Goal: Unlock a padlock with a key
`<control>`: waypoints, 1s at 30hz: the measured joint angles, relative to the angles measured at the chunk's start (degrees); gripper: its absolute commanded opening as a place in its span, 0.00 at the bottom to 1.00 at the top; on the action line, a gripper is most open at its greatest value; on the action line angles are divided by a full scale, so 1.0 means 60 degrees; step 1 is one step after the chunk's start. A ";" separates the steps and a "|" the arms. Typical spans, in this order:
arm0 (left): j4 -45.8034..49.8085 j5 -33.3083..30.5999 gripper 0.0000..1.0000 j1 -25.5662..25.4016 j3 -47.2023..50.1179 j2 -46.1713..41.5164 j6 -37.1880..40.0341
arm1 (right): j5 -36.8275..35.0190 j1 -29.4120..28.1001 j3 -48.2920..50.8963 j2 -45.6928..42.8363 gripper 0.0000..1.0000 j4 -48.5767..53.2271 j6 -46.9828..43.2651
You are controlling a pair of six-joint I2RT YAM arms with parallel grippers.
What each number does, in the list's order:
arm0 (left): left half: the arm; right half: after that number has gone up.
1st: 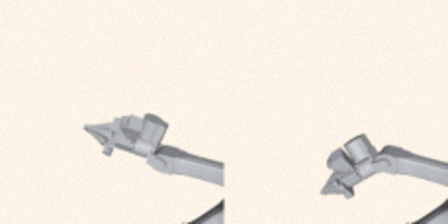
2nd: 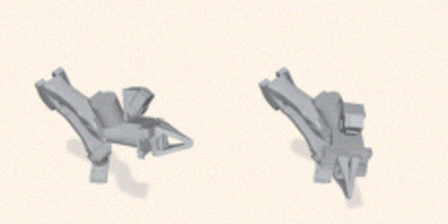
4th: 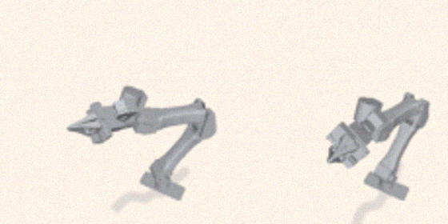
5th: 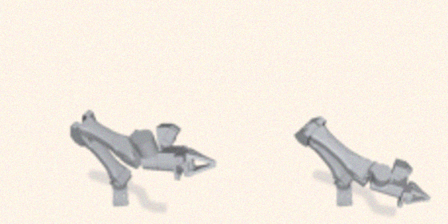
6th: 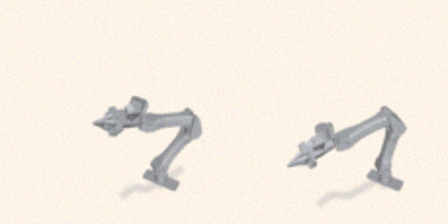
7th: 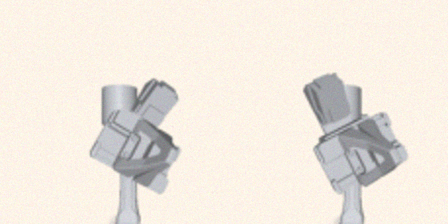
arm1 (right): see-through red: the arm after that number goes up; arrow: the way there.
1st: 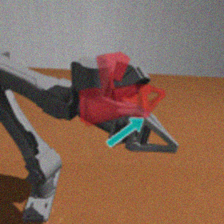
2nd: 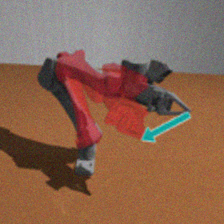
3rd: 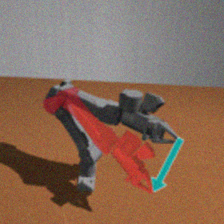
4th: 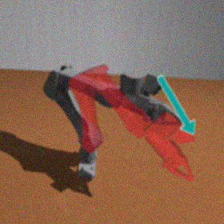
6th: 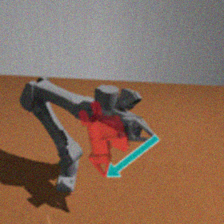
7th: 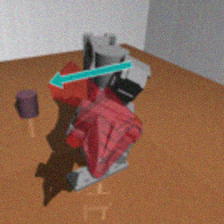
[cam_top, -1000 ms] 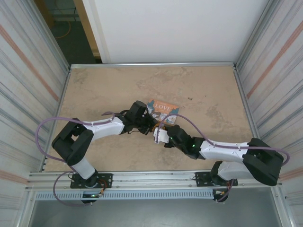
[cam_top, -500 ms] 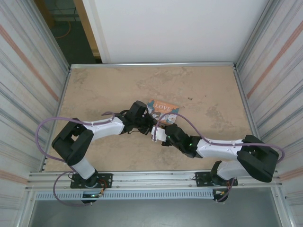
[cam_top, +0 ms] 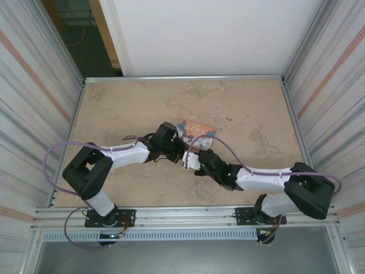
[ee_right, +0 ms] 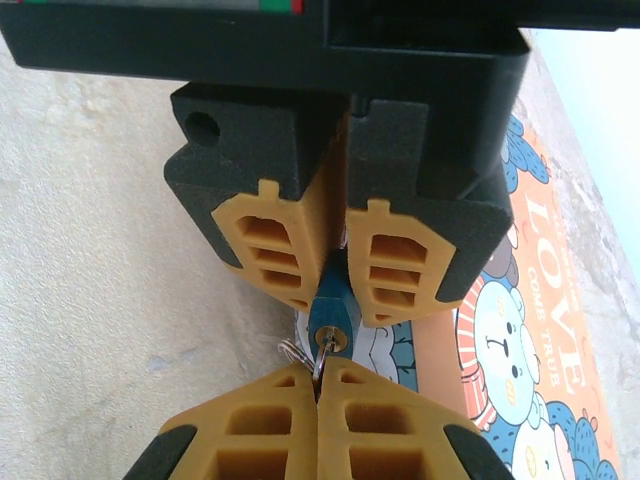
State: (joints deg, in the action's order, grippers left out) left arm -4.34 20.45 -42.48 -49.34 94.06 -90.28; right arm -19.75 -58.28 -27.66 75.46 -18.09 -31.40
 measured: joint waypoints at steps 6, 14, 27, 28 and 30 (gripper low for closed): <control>-0.0098 -0.0018 0.00 0.0000 0.0066 0.0000 -0.0087 | -0.0004 -0.0025 0.0004 0.0069 0.00 -0.0109 0.0699; -0.0098 -0.0098 0.00 0.0007 0.0229 0.0000 -0.0299 | 0.0040 -0.0066 0.0004 0.0346 0.00 -0.0273 0.2193; -0.0240 -0.0138 0.00 0.0004 0.0339 0.0000 -0.0401 | 0.0466 0.0066 0.0004 0.0375 0.00 -0.0270 0.4586; -0.0262 -0.0146 0.00 0.0004 0.0357 0.0000 -0.0408 | 0.0546 0.0102 0.0004 0.0375 0.00 -0.0255 0.4612; -0.0331 -0.0178 0.00 -0.0007 0.0401 0.0000 -0.0437 | 0.0685 0.0171 0.0004 0.0375 0.00 -0.0237 0.4634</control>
State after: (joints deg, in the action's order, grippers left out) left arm -6.33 19.38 -42.52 -46.94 94.06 -92.90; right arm -15.64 -57.25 -27.64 77.71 -19.51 -3.60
